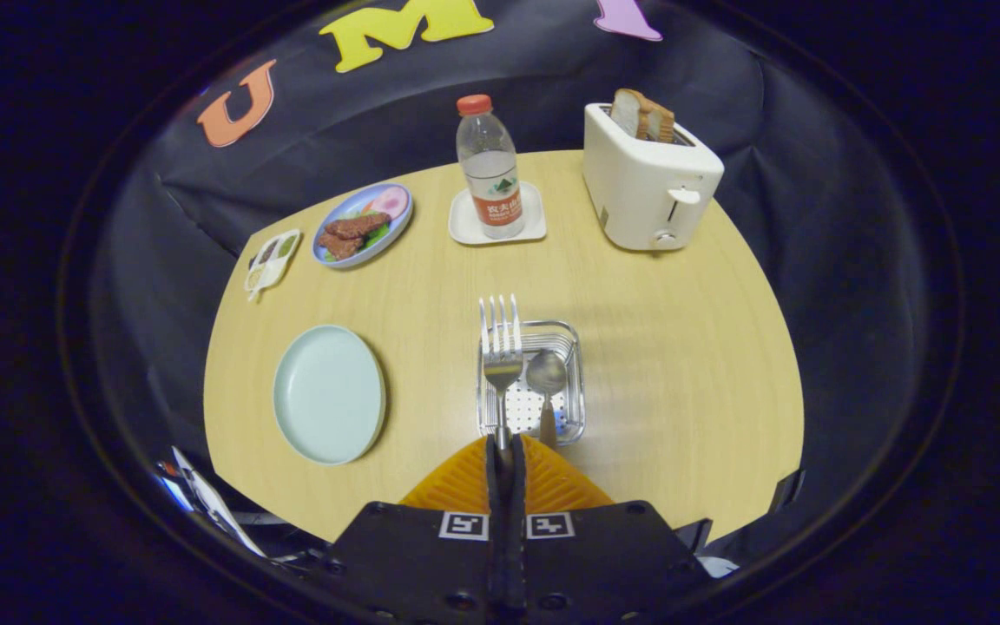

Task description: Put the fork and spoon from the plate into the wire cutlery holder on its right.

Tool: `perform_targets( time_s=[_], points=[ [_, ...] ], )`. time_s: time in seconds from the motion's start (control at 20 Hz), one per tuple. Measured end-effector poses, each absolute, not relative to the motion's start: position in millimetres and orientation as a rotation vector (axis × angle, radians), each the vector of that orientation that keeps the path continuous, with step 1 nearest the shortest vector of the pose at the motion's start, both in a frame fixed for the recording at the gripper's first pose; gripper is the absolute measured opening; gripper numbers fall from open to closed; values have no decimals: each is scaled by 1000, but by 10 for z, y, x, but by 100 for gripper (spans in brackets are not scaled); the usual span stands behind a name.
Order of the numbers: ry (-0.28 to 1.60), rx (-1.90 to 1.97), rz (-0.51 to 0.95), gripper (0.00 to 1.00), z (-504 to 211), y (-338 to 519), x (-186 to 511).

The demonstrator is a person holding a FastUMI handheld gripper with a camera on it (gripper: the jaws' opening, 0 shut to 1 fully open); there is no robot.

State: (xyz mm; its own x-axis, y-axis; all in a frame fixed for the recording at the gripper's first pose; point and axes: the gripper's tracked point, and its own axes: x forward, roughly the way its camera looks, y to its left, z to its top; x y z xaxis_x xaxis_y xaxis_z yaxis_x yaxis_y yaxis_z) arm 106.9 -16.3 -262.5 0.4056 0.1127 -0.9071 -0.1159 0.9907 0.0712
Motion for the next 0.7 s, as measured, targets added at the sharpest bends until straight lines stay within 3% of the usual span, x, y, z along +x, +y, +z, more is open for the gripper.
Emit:
perform_targets(
  time_s=[0.7],
  points=[
    [1391, 61, 84, 4, -2657, -148, 1023]
  ],
)
